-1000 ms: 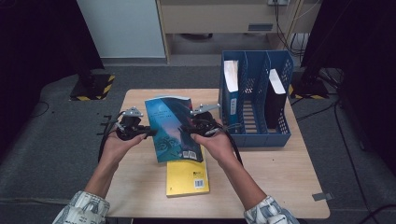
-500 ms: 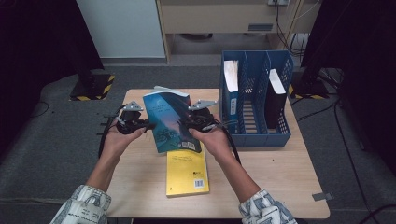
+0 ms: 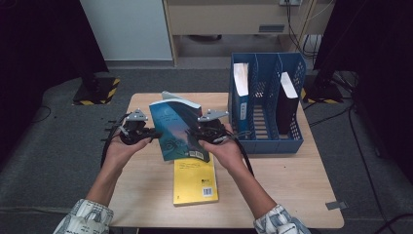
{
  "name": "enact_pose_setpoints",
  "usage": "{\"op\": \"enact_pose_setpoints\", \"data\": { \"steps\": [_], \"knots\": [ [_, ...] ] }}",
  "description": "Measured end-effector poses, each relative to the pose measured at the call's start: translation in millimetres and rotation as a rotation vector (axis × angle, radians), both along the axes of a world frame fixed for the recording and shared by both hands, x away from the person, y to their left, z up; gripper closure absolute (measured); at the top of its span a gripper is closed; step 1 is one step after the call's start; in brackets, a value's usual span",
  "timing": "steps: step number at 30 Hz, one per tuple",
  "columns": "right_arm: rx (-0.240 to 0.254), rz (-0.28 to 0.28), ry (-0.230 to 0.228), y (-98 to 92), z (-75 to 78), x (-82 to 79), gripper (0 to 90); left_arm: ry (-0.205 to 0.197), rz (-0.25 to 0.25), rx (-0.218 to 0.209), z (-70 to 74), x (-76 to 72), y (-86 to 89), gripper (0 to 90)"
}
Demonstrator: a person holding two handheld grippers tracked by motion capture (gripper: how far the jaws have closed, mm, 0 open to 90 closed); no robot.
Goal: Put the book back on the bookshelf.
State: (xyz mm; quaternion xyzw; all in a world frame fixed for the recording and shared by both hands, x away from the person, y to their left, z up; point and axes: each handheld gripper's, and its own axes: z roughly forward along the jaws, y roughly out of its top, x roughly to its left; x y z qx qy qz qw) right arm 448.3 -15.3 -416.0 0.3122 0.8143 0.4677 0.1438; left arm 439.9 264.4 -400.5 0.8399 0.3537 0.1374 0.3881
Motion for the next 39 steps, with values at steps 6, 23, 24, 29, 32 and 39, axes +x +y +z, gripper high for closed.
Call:
{"op": "enact_pose_setpoints", "data": {
  "steps": [6, 23, 24, 29, 32, 39],
  "knots": [
    [-0.001, -0.007, 0.010, -8.0, -4.2, -8.2, 68.1, -0.007, -0.019, -0.008, 2.6, -5.7, -4.4, 76.9],
    [0.052, 0.051, -0.003, -9.8, 4.8, -35.7, 64.0, -0.016, -0.010, -0.018, 0.9, -17.6, -2.0, 75.3],
    [0.057, 0.054, -0.005, -10.1, 5.7, -36.2, 64.0, -0.015, -0.009, -0.020, 0.9, -17.6, -2.1, 75.1],
    [0.086, 0.065, -0.016, -13.3, 13.6, -39.4, 62.7, -0.017, -0.005, -0.024, -0.1, -17.6, -1.5, 74.6],
    [0.088, 0.072, -0.026, -14.3, 18.0, -41.4, 66.1, -0.023, 0.004, -0.028, -1.8, -18.1, -1.4, 74.1],
    [0.086, 0.079, -0.035, -12.9, 21.2, -43.0, 68.8, -0.023, 0.010, -0.030, -3.4, -17.2, -1.3, 73.5]
  ]
}}
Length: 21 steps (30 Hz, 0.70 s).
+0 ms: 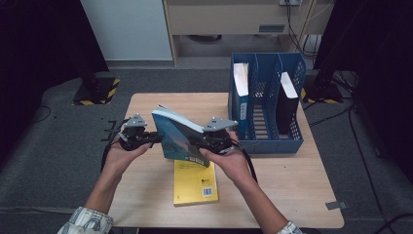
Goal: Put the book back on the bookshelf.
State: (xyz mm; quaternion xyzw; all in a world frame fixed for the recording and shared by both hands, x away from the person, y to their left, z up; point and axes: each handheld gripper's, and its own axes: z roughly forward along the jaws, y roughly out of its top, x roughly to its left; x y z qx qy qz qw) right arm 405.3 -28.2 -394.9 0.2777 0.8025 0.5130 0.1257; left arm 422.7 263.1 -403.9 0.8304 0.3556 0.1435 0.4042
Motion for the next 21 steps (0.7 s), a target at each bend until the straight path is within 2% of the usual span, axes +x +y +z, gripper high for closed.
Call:
{"op": "enact_pose_setpoints", "data": {
  "steps": [16, 21],
  "knots": [
    [0.013, 0.026, -0.025, 4.9, 17.8, 5.9, 68.9, -0.005, 0.008, 0.008, -1.3, -0.5, -1.6, 73.3],
    [0.037, 0.049, -0.028, 7.2, 22.5, 10.4, 69.2, -0.002, 0.011, 0.007, -1.2, -1.2, -1.6, 73.1]
  ]
}}
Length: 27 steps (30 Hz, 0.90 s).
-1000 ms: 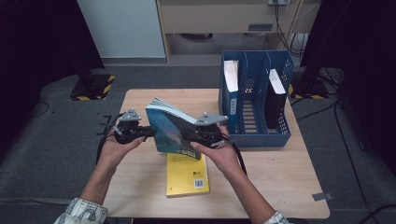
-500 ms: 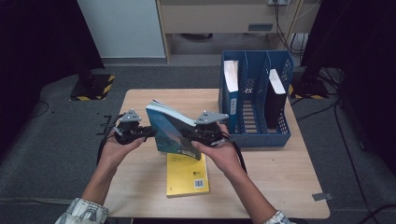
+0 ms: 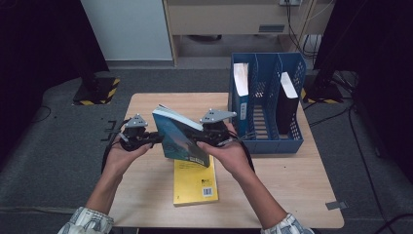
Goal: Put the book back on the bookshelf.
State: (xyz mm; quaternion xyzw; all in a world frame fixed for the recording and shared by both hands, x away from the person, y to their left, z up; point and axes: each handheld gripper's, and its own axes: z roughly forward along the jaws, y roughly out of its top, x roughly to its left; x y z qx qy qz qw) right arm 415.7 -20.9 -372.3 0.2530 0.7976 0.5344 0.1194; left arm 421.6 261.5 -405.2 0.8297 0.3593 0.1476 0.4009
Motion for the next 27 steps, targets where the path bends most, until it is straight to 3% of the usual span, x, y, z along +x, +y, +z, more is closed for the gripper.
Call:
{"op": "enact_pose_setpoints", "data": {
  "steps": [15, 17, 19, 21, 23, 27],
  "knots": [
    [0.004, 0.023, 0.002, 7.3, -1.4, 6.3, 70.1, 0.010, 0.002, -0.005, -0.7, 0.8, 0.0, 71.9],
    [0.008, 0.025, 0.001, 6.3, -1.7, 7.8, 70.7, 0.015, 0.007, -0.020, -3.3, 0.4, -0.6, 68.2],
    [0.017, 0.029, 0.012, 5.4, -1.9, 8.9, 70.9, 0.008, 0.028, -0.019, -5.7, -0.4, -0.4, 57.3],
    [0.014, 0.026, 0.011, 4.2, -1.3, 11.3, 71.9, -0.010, 0.077, -0.005, -17.6, -5.6, 3.6, 53.0],
    [0.020, 0.019, 0.014, 3.5, -1.5, 13.7, 72.3, 0.000, 0.111, -0.017, -32.4, -10.7, 9.2, 43.1],
    [0.032, -0.006, 0.025, 1.0, -2.0, 19.8, 72.8, 0.021, 0.156, -0.013, -61.9, -21.2, 19.8, 31.8]
  ]
}}
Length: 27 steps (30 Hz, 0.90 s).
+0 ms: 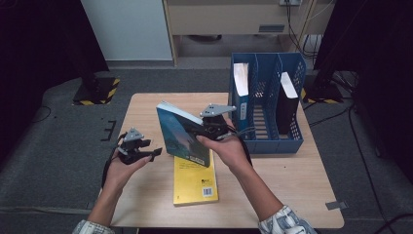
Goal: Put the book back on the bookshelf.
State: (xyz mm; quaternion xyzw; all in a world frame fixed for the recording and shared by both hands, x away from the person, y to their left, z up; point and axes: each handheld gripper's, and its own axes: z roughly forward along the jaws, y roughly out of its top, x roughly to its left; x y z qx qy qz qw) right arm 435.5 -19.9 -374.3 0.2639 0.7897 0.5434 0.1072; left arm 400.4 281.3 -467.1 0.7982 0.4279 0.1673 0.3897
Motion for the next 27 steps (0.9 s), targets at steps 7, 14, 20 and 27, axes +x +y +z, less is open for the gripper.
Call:
{"op": "enact_pose_setpoints", "data": {
  "steps": [7, 14, 20, 27],
  "knots": [
    [0.010, -0.073, 0.040, 0.9, 2.2, 9.9, 73.6, 0.071, 0.045, 0.067, -27.7, -4.0, 12.0, 23.6],
    [0.037, -0.096, 0.097, 1.5, 5.7, 18.0, 73.7, 0.149, 0.044, 0.067, -48.2, -1.5, 15.3, 10.2],
    [0.043, -0.111, 0.122, 2.6, 12.1, 16.5, 73.8, 0.145, 0.072, 0.069, -49.9, 0.1, 17.9, 7.6],
    [0.037, -0.110, 0.124, -2.6, 22.3, 10.6, 73.7, 0.166, 0.077, 0.077, -53.5, 1.3, 19.4, 7.6]
  ]
}}
